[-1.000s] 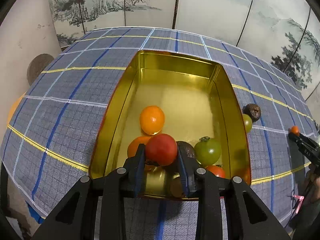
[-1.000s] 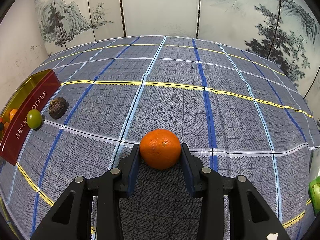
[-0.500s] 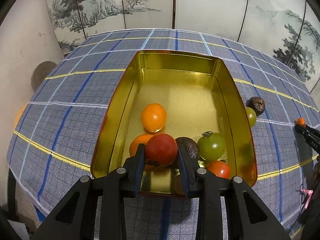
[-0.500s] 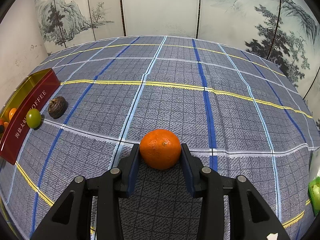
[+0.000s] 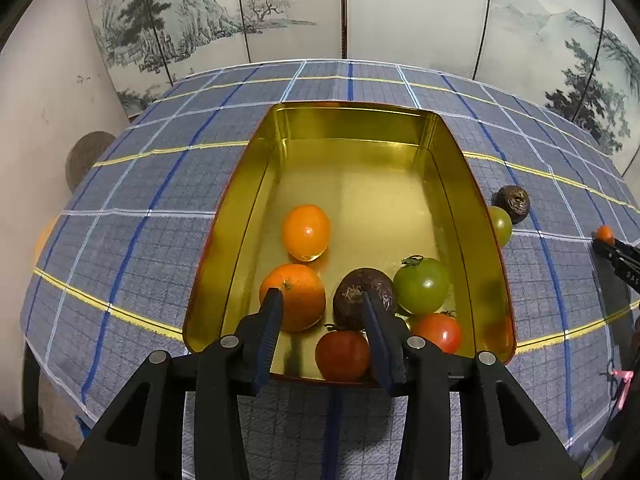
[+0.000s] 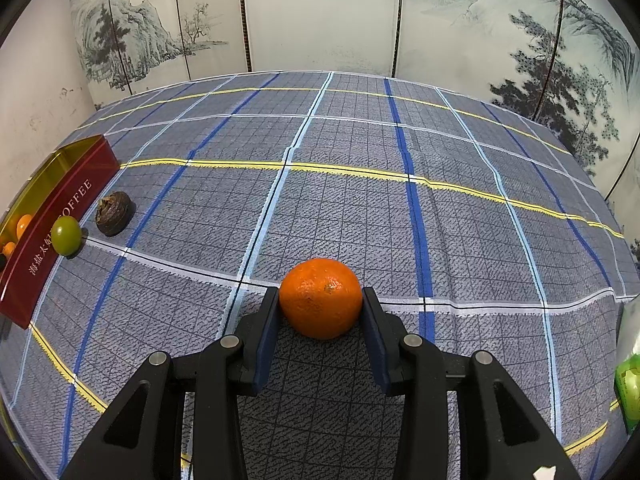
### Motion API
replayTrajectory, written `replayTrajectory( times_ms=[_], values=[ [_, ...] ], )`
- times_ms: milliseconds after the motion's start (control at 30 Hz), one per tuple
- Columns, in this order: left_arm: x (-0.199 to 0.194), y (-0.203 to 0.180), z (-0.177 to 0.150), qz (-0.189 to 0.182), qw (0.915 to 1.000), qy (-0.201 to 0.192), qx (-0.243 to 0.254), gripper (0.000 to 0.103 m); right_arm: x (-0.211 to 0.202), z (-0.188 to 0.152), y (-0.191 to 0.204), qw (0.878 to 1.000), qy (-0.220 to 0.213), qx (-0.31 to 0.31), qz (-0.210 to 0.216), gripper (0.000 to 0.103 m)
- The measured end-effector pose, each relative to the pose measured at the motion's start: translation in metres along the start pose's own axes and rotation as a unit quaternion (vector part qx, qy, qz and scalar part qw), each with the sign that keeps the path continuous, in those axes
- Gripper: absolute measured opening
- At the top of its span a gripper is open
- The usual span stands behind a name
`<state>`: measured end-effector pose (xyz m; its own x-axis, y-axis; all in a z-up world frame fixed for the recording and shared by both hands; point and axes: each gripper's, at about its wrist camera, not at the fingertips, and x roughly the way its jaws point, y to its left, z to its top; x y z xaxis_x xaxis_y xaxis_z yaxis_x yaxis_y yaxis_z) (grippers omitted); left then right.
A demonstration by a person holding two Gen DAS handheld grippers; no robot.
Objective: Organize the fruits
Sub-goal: 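Open the left tool to release the tomato and lift it out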
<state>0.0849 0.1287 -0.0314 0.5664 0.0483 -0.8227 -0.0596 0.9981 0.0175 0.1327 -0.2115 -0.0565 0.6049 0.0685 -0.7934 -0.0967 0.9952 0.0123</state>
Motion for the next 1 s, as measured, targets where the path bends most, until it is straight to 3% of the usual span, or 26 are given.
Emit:
replayTrajectory(
  times_ms=[500,600,1000],
  values=[
    [-0.015,-0.010,-0.002,0.020,0.9994,-0.025,0.015,0.050,0.000,0.000,0.001,1.000,0.000,0.000,0.000,0.038],
    [-0.019,-0.010,-0.003,0.014,0.9994,-0.029,0.009,0.055,0.000,0.000,-0.001,1.000,0.000,0.001,0.000,0.037],
    [-0.033,0.003,-0.009,0.001,0.9988,-0.041,-0.025,0.059,-0.002,0.001,-0.001,1.000,-0.002,0.002,-0.008,0.035]
  ],
)
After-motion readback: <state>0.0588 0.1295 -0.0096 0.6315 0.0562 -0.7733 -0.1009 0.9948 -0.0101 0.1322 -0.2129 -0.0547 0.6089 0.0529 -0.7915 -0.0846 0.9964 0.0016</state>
